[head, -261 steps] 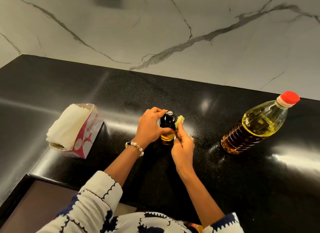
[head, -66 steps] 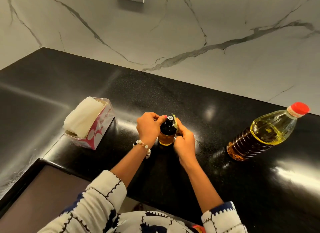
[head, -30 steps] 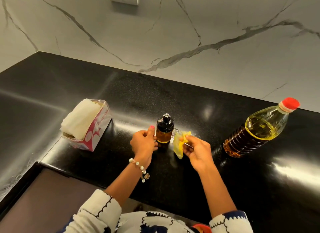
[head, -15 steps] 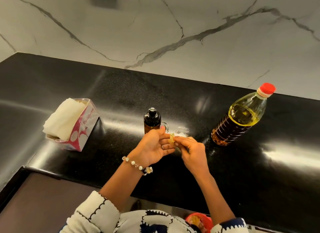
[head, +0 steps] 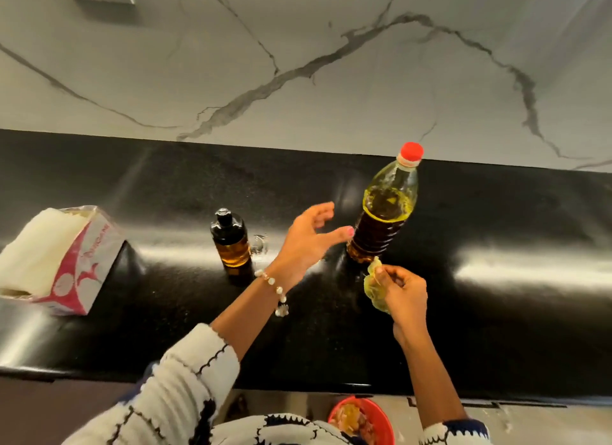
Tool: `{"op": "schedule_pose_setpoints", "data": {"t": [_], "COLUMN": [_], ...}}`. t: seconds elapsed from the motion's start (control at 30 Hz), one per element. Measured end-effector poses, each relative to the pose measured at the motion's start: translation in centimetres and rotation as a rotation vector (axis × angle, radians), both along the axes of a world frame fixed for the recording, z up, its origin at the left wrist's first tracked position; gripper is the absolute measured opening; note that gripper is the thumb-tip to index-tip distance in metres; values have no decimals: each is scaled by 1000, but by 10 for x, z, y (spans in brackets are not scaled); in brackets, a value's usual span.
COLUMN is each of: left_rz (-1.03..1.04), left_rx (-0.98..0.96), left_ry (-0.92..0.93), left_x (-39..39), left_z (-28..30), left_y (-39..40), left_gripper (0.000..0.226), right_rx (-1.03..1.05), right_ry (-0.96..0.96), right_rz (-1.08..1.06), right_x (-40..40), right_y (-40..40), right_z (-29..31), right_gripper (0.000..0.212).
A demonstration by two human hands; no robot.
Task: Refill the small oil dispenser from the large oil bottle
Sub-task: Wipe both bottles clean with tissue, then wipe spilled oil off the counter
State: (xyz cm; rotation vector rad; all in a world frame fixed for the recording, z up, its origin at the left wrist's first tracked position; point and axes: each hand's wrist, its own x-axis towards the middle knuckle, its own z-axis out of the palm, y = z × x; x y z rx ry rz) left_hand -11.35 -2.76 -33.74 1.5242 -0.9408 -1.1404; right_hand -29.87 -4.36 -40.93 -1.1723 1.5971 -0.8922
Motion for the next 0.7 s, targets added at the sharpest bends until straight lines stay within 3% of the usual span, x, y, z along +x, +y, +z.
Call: {"op": "schedule_pose_setpoints", "data": {"t": [0.1, 0.2, 0.33, 0.5, 0.7], "left_rz": [-162, -242, -162, -34, 140], "left_rx": [-58, -90, -192, -257, -205], "left_ry": [-130, -196, -335, -317, -210], "left_x": [-20, -35, -45, -44, -11], "left_z": [0, -3, -16, -20, -17], "left_y": [-35, -64, -77, -80, -90], "left_gripper": [104, 119, 94, 77, 62], "right_rx": [89, 76, 55, 43, -31], "right_ry": [-126, -146, -59, 11, 199], "right_rz": [-167, -276, -341, -315, 156], "right_x": [-16, -28, -39, -46, -30], "right_y": [-11, -18, -23, -27, -24], "right_z": [-2, 2, 9, 8, 2], "right_gripper": [7, 14, 16, 15, 34]}}
